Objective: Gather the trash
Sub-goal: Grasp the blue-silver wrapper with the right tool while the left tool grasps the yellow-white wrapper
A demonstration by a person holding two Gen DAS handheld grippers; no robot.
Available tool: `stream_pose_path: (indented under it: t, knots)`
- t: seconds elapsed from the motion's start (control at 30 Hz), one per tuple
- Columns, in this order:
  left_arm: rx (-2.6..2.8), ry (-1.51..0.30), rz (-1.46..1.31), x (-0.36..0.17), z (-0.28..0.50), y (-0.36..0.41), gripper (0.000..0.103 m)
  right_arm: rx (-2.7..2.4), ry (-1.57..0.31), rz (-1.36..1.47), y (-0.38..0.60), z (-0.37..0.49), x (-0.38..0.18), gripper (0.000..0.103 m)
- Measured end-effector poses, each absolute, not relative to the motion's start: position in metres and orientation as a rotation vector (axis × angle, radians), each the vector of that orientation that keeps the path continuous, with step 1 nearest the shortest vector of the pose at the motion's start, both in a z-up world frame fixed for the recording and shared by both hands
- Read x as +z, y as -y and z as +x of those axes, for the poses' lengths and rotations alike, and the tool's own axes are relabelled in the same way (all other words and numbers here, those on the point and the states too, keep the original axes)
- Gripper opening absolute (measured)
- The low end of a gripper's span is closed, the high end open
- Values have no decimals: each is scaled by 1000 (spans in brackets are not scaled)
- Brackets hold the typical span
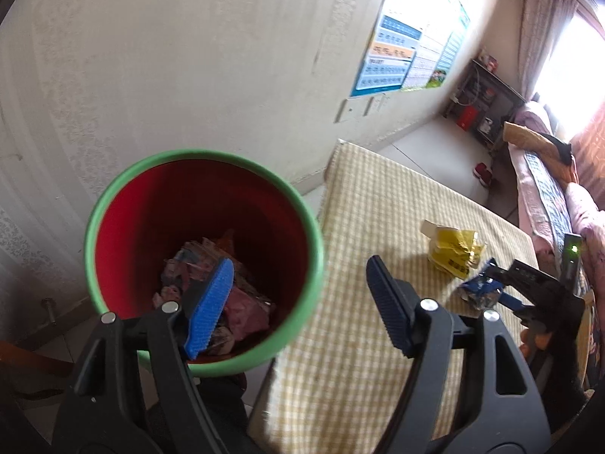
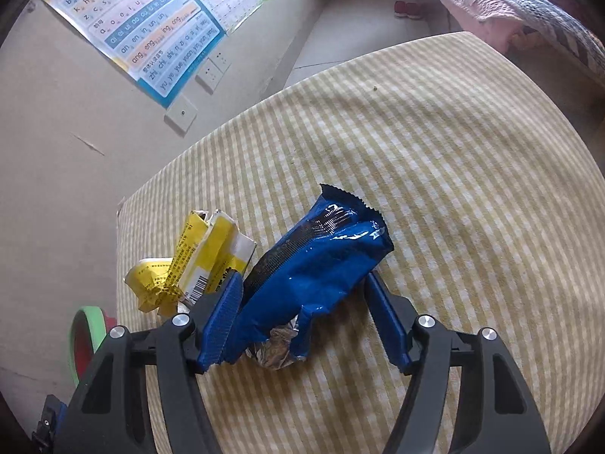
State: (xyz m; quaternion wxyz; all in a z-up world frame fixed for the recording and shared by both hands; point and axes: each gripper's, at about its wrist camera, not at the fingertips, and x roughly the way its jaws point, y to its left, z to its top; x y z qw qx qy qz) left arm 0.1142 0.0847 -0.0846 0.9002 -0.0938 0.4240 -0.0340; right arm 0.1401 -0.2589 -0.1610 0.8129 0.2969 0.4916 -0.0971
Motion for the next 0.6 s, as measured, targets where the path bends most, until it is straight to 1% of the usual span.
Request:
stream_pose_path:
  t: [0.03,0.07,0.13,0.2,0.37,0.6]
  knots:
    - [-81,-878,-189,-84,115,-79,70,-189,-1042,624,258,139,-161,43]
    - [-99,-879,-185,-84,117,-70,70,-166,-1040,606,257,139,-161,22]
    - [-137,-883,-185,-83,122,-54,70,-116,-1025,593,258,137,-163,11]
    - [-184,-886,-188,-83,131,-33,70,-70,-1004,594,261,128,-157,9]
    - [-294,-870,-126,-90,158,29,78,10,-957,559,276,81,-134,8]
    - [-380,-968,-13,-127,190,109,80,5,-956,557,293,25,-137,9]
